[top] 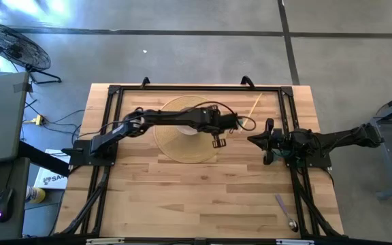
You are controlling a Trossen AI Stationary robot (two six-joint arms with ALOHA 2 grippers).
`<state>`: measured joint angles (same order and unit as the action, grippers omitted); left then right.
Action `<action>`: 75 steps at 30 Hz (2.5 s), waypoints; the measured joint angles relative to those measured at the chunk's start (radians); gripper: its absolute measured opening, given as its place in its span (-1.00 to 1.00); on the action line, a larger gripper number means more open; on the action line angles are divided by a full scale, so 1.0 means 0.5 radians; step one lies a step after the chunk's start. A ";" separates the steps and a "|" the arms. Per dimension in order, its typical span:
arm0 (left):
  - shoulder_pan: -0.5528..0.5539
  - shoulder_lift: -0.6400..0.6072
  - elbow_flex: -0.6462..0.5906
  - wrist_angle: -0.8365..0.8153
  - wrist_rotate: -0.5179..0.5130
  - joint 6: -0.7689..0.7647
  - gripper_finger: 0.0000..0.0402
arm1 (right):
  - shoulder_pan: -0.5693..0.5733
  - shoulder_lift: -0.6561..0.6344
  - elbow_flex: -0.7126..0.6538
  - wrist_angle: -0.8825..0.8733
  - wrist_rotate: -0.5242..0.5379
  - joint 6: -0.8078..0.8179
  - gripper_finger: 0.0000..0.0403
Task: Pick & Place Utensil
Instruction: Put the blue fork into the white bowl
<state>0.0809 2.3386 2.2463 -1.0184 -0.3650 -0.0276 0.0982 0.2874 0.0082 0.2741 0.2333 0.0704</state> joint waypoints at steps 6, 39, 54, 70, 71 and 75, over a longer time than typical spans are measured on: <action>0.026 -0.268 -0.001 -0.026 -0.063 0.159 -0.99 | 0.000 0.000 0.001 0.000 0.000 0.000 -0.94; 0.610 -1.456 -3.228 3.604 0.864 -0.165 -1.00 | 0.000 0.000 0.000 0.000 0.002 0.000 -0.94; 0.596 -1.124 -3.143 3.789 0.852 -0.088 -1.00 | 0.000 0.000 0.000 0.001 0.001 0.000 -0.94; 0.597 -0.932 -3.146 3.963 0.853 -0.059 -1.00 | 0.000 0.000 0.001 0.000 0.000 0.000 -0.94; 0.597 -0.930 -3.146 3.973 0.853 -0.061 -1.00 | 0.000 0.000 0.000 0.000 0.000 0.000 -0.94; 0.597 -0.925 -3.145 3.975 0.853 -0.080 -0.99 | 0.000 0.000 0.001 0.000 0.000 0.000 -0.94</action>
<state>0.3794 1.8760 0.6739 0.9691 0.0616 -0.0674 0.0982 0.2874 0.0085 0.2741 0.2333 0.0704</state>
